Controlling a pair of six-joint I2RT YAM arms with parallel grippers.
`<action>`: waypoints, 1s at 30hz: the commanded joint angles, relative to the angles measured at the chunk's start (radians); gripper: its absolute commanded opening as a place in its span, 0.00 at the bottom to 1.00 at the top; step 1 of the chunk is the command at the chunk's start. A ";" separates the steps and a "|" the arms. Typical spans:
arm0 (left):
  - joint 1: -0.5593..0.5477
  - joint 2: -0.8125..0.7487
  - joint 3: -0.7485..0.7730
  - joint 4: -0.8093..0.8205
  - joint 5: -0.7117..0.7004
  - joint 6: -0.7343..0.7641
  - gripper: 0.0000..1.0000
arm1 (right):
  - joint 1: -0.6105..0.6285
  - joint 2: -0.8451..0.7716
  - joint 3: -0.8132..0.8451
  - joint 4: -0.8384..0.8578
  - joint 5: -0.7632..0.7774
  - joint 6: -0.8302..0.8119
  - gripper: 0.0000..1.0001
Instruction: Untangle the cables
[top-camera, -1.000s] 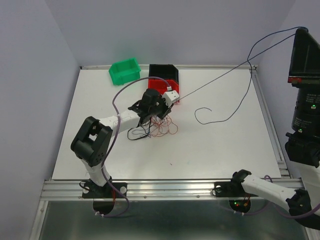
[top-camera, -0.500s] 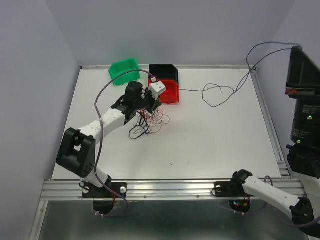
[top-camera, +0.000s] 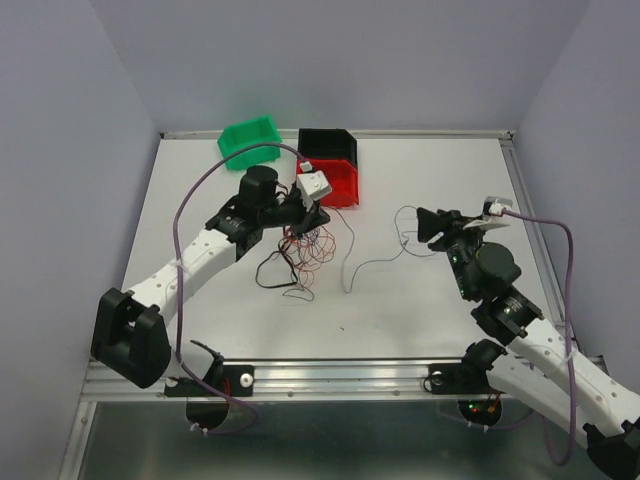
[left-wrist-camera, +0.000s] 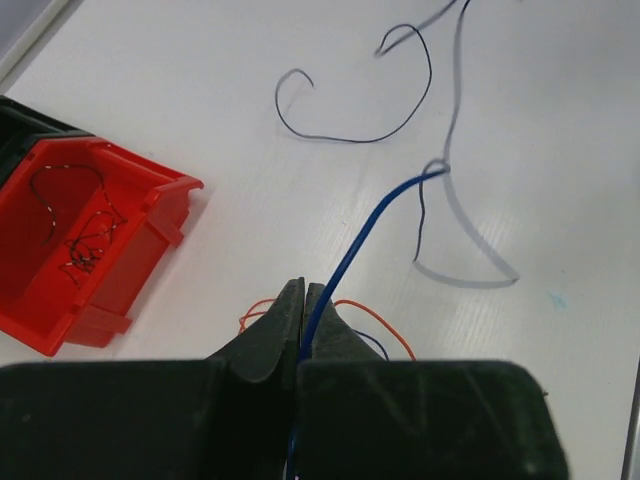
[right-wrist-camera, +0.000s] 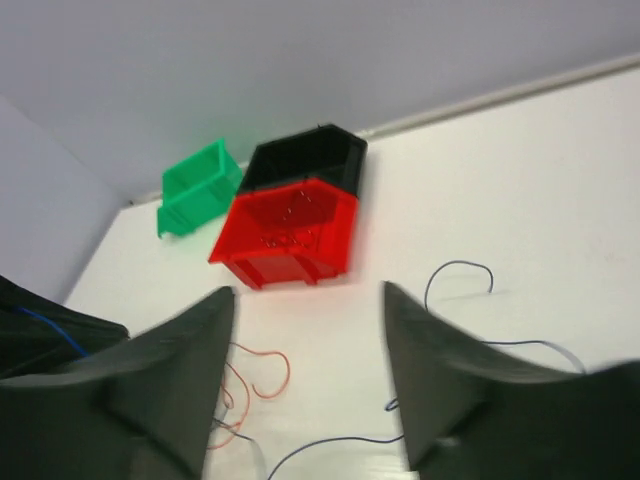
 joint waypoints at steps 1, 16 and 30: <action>-0.035 0.007 0.054 -0.093 0.002 0.035 0.00 | -0.004 -0.007 -0.092 0.055 -0.033 -0.080 0.74; -0.152 0.077 0.099 -0.197 -0.071 0.099 0.00 | -0.004 0.283 -0.128 0.368 -0.857 -0.309 0.88; -0.178 0.077 0.110 -0.260 0.001 0.150 0.00 | -0.004 0.406 -0.119 0.527 -0.898 -0.347 0.59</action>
